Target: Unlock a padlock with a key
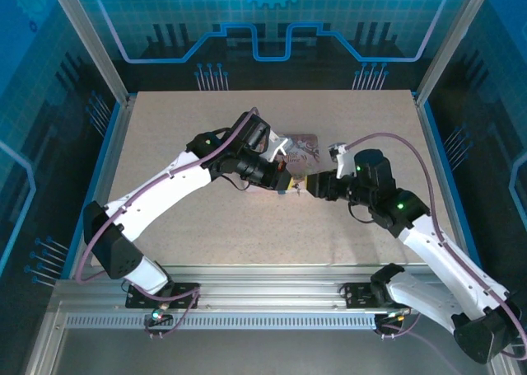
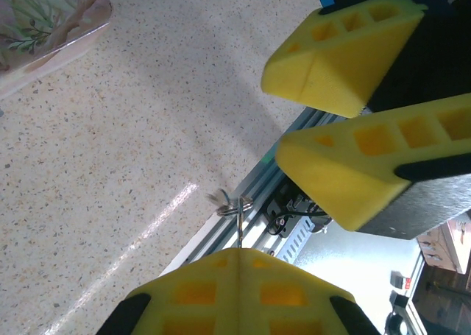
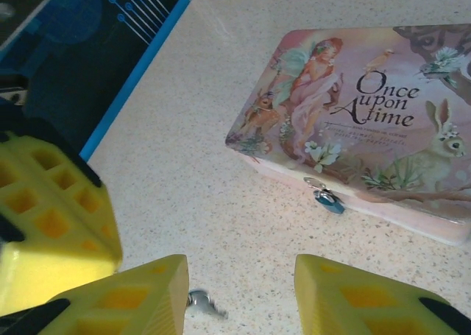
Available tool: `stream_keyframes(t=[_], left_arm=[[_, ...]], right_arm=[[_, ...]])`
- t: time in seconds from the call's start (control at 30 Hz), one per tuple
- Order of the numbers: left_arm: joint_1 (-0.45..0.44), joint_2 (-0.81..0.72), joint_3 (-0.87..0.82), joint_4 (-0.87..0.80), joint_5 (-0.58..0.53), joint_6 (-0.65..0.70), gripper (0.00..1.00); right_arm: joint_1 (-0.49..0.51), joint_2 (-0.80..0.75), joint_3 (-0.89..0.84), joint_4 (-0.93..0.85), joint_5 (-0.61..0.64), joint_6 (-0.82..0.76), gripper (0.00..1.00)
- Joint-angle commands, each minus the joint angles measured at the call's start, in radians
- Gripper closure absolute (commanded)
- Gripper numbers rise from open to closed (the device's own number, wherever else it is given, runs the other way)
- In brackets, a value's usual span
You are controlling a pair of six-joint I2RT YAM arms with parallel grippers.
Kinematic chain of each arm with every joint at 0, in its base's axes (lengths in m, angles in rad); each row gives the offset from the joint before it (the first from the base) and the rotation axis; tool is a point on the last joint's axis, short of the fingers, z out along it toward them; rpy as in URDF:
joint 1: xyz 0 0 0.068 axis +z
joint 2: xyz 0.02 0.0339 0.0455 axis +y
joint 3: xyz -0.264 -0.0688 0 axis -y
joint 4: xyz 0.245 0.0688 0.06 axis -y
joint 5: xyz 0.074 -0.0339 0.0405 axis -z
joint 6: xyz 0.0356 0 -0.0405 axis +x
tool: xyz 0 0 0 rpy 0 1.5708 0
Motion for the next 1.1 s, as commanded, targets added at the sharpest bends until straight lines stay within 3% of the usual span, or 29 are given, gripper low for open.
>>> stream_keyframes(t=[0.0, 0.27, 0.43, 0.63, 1.07], left_arm=[[-0.008, -0.016, 0.017, -0.029, 0.026, 0.047, 1.0], [-0.001, 0.015, 0.084, -0.073, 0.132, 0.119, 1.0], [0.015, 0.027, 0.101, -0.069, 0.19, 0.126, 1.0], [0.032, 0.02, 0.085, -0.014, 0.23, 0.092, 1.0], [0.047, -0.006, 0.049, 0.067, 0.256, 0.045, 1.0]], right_arm=[[-0.048, -0.02, -0.034, 0.052, -0.127, 0.002, 0.57], [-0.182, -0.038, -0.163, 0.348, -0.499, 0.13, 0.58], [-0.247, -0.028, -0.214, 0.541, -0.624, 0.255, 0.56], [-0.256, 0.001, -0.221, 0.66, -0.688, 0.335, 0.6], [-0.217, 0.001, -0.202, 0.635, -0.713, 0.306, 0.62]])
